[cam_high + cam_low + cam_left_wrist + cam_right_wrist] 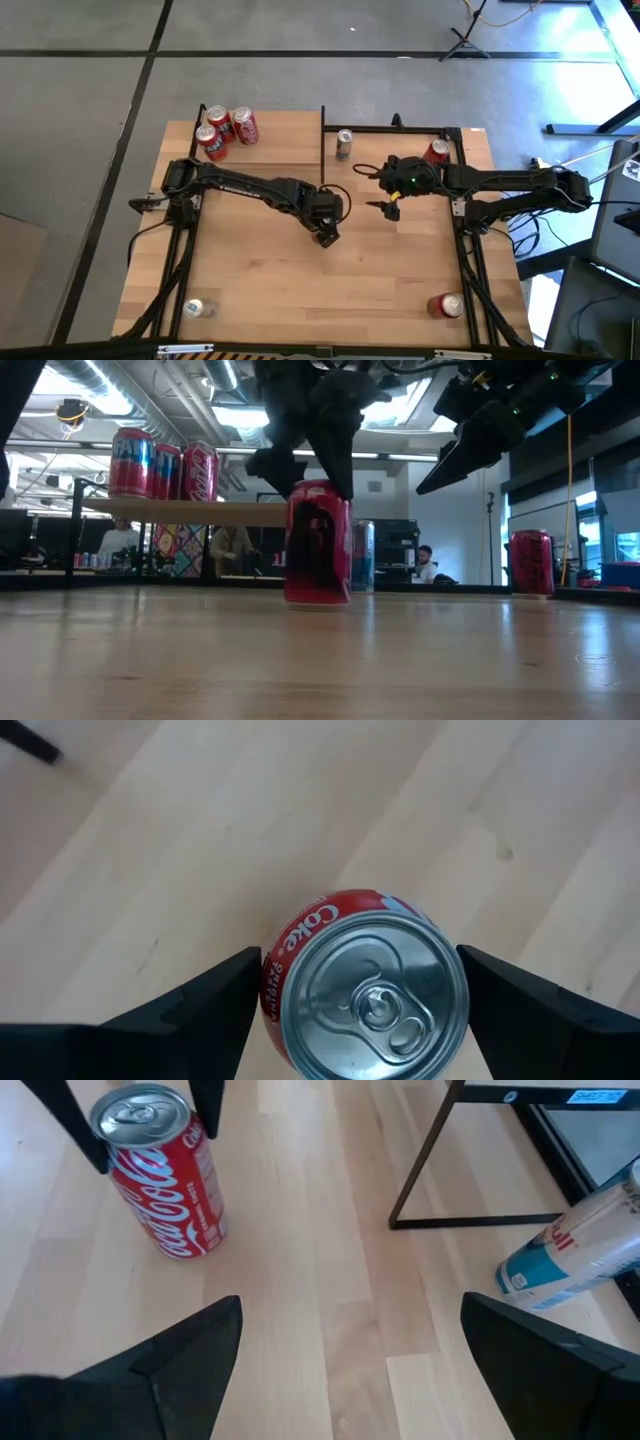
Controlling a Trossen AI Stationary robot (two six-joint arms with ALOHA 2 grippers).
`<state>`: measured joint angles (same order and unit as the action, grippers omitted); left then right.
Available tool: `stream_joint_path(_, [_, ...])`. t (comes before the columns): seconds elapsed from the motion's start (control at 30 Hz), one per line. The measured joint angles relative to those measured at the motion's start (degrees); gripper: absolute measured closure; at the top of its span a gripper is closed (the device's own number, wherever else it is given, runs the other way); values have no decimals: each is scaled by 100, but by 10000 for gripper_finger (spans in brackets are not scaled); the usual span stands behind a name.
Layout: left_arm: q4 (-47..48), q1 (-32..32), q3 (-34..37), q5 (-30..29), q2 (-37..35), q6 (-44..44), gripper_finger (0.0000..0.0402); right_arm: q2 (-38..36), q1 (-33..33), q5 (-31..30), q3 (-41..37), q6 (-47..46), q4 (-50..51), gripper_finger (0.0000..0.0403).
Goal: Place canned beverage on shelf
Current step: Put the red-white soda can on the shelf aligned with the other red-white soda can
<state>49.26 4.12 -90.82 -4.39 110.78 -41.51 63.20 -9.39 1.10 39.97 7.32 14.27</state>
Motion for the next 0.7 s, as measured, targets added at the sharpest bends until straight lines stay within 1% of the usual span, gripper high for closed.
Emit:
stream_joint_path(0.17, [350,9,-502,21,-22,-47,94,4,-2,2,0,-104,-1,36])
stream_joint_path(0.3, [539,0,-941,-17,-81,-464,94,47,-1,2,0,-104,2,36])
stream_joint_path(0.43, [314,-11,-982,-231,-64,-344,94,166,0,2,0,-106,-78,36])
stream_joint_path(0.53, [596,-92,-982,-193,-64,-484,91,259,-1,2,0,-112,-73,36])
stream_joint_path(0.6, [689,-130,-972,-141,-61,-625,81,321,0,2,-2,-128,-20,36])
stream_joint_path(0.7, [868,-138,-936,-59,-61,-741,49,343,-2,0,-2,-137,-34,36])
